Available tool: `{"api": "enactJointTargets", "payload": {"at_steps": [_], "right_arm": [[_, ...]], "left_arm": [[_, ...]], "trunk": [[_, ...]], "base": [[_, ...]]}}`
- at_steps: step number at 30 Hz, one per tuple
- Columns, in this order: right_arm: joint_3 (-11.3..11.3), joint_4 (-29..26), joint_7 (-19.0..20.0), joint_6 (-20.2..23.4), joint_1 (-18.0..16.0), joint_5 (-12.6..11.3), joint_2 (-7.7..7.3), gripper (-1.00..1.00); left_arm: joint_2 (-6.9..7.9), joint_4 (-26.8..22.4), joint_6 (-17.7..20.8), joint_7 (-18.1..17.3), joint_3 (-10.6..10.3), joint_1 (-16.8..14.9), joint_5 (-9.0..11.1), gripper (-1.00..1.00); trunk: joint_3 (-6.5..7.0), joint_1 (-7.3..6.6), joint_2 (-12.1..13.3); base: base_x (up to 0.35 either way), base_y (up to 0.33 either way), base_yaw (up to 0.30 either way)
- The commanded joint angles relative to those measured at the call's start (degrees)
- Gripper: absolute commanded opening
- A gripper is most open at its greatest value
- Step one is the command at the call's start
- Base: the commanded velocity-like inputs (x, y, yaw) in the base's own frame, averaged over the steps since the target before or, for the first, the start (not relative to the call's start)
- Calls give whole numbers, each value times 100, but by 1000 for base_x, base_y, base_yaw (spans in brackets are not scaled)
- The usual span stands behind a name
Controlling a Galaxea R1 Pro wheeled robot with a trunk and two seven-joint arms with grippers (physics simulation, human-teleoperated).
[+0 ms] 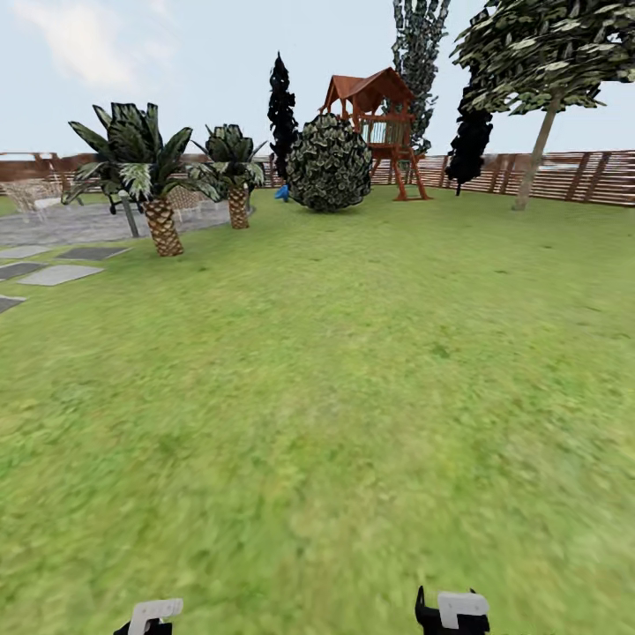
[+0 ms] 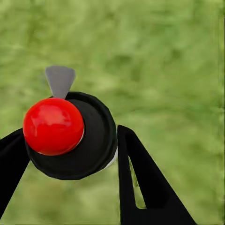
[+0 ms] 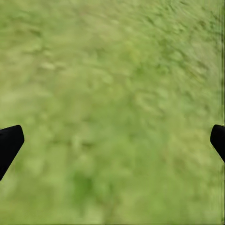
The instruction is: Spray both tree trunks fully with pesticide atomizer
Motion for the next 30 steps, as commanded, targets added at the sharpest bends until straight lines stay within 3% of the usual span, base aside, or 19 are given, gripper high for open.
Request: {"api": "enactJointTargets", "payload": {"at_steps": [1, 30], "right_arm": [[18, 7, -51, 11, -4, 35, 2, 100], [18, 7, -51, 12, -4, 35, 2, 100]], "left_arm": [[-1, 6, -24, -6, 48, -3, -59, -100], [-1, 2, -16, -6, 48, -3, -59, -100]], "trunk": [[-5, 1, -2], [-5, 1, -2]], "base": [[166, -262, -300], [210, -231, -300]]}}
